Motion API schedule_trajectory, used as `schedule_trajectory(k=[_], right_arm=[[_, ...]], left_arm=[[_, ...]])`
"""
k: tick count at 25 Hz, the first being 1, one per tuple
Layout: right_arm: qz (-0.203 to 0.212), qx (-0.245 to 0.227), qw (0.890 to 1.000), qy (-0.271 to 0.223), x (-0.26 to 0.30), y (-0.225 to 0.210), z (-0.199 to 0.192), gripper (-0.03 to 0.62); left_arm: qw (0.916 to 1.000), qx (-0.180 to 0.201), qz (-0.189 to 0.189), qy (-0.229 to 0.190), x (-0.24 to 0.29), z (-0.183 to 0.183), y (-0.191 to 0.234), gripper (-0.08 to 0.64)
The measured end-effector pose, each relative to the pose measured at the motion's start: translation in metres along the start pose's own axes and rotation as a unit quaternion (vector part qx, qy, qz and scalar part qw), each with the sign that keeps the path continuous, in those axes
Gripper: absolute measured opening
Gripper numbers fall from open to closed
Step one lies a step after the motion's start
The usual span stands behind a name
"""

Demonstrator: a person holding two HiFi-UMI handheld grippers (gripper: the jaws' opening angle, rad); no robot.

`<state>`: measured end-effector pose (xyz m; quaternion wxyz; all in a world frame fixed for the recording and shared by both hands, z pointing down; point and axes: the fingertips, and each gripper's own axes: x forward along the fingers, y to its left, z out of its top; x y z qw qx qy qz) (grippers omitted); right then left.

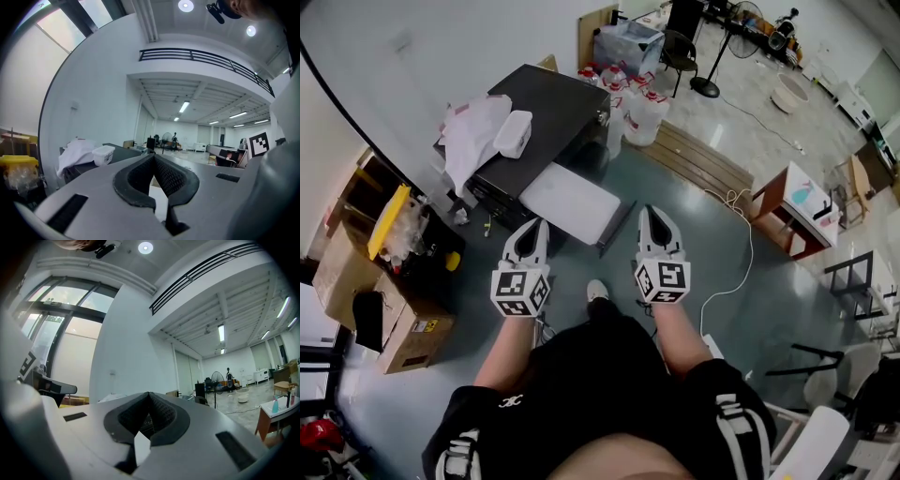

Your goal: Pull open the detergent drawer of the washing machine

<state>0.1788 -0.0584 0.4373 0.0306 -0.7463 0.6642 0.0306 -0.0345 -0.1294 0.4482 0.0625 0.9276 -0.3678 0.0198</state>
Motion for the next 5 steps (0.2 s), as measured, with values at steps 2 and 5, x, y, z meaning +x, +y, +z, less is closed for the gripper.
schedule_trajectory(k=[2, 5], right_arm=[[0.002, 0.0, 1.0, 0.001, -0.0004, 0.0021, -0.0006, 0.002], [0.005, 0.002, 1.0, 0.003, -0.0007, 0.0045, -0.0017, 0.002]], left_arm=[[1.0, -0.001, 0.0, 0.001, -0.0011, -0.0005, 0.0011, -0.009], [1.0, -0.001, 0.001, 0.0, -0.0025, -0.0007, 0.0023, -0.009]])
